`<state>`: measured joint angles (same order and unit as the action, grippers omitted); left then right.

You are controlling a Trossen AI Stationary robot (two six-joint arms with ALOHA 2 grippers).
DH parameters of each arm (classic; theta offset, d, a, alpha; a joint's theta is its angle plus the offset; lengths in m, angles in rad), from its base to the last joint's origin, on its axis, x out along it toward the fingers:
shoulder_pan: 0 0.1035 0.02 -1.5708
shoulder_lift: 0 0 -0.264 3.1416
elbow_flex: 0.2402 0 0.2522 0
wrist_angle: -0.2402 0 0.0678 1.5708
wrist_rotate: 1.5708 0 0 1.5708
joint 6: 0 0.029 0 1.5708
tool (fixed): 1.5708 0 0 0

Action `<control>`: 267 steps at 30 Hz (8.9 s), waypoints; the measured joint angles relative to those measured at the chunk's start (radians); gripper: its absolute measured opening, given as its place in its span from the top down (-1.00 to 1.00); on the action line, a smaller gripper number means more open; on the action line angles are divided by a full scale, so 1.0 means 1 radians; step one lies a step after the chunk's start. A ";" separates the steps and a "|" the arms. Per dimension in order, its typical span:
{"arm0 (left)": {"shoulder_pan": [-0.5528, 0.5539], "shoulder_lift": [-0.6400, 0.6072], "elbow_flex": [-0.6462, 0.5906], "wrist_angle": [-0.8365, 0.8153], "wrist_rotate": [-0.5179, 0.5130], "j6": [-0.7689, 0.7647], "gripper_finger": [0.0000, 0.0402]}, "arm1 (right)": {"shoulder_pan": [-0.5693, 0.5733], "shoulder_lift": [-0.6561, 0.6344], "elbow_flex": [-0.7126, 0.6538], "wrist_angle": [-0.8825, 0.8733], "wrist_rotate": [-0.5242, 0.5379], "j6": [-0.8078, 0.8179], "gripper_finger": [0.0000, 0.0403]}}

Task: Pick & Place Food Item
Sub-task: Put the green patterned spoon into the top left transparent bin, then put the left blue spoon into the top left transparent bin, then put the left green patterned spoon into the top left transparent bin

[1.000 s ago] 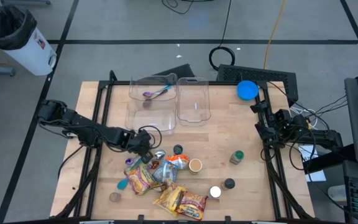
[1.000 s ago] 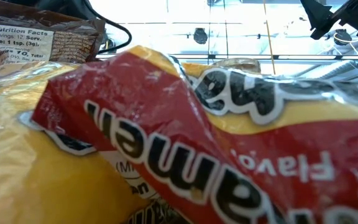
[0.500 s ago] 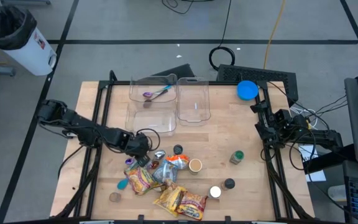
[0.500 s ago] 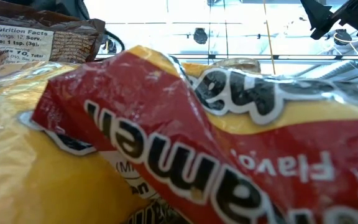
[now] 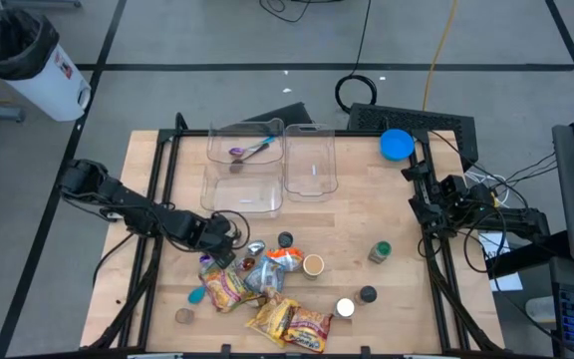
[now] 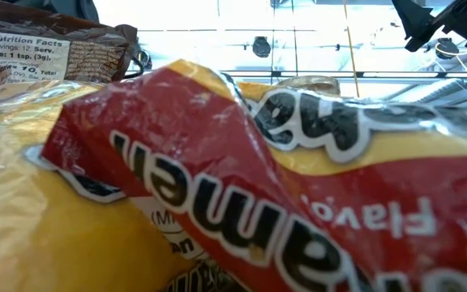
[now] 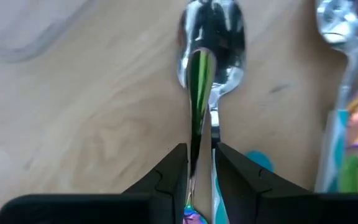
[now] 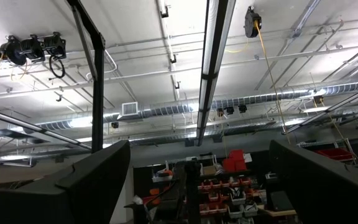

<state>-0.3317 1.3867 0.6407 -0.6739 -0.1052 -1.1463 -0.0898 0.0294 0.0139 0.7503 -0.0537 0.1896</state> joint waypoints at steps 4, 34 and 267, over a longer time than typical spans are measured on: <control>0.000 -0.001 0.001 -0.043 -0.001 -0.016 0.57 | 0.000 0.000 0.000 0.000 0.000 0.000 -0.89; 0.000 0.002 -0.002 0.027 0.019 0.056 0.98 | 0.000 0.000 0.001 0.000 0.000 0.000 -0.89; -0.048 0.111 -0.005 0.082 -0.041 -0.199 0.32 | 0.000 0.000 0.000 -0.001 0.000 0.000 -0.89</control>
<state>-0.3801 1.4974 0.6357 -0.5922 -0.1459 -1.3457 -0.0898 0.0296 0.0139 0.7494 -0.0536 0.1894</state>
